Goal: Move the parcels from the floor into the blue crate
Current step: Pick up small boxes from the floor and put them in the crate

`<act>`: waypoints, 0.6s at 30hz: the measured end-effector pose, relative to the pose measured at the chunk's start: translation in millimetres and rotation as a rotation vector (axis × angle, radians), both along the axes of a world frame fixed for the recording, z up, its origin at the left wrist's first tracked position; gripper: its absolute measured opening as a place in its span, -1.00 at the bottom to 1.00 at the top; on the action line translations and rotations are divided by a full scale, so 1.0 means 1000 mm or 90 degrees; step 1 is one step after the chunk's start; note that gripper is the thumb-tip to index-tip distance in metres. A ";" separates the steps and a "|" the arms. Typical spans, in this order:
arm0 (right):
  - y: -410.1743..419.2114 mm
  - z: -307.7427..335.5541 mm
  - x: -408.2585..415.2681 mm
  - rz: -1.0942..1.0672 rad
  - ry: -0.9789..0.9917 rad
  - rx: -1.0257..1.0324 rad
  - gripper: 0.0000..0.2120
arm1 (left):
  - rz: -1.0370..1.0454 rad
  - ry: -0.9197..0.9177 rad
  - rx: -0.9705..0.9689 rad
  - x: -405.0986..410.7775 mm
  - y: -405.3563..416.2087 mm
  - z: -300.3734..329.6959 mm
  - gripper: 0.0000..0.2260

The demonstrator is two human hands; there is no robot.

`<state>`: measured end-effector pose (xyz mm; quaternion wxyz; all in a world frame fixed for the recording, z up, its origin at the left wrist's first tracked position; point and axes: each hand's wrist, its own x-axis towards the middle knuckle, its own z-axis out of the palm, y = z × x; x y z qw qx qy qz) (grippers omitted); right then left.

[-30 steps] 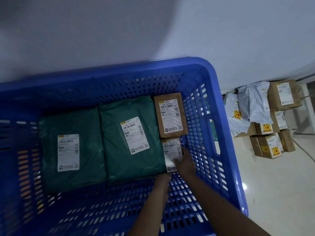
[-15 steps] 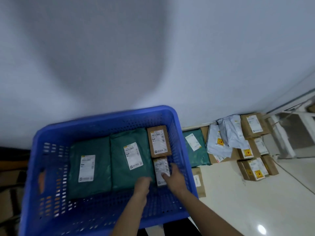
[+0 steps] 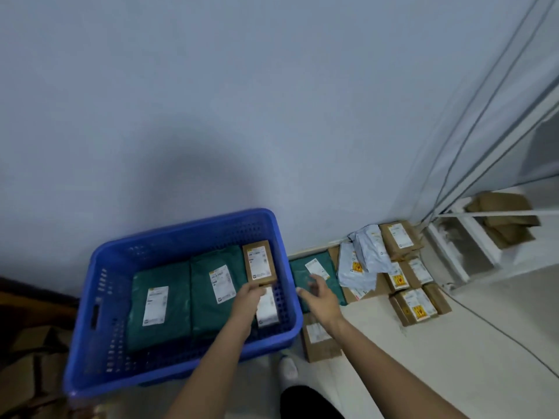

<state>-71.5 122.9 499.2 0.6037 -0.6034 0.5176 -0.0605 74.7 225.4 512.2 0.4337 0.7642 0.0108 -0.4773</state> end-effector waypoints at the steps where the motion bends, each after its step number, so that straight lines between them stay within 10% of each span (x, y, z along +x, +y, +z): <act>1: 0.002 0.005 -0.013 -0.014 -0.003 -0.010 -0.48 | -0.009 -0.014 -0.010 -0.009 0.002 0.004 -0.78; 18: -0.034 0.053 -0.272 -0.151 0.116 -0.016 -0.52 | -0.138 0.050 -0.066 -0.222 -0.045 0.037 -0.70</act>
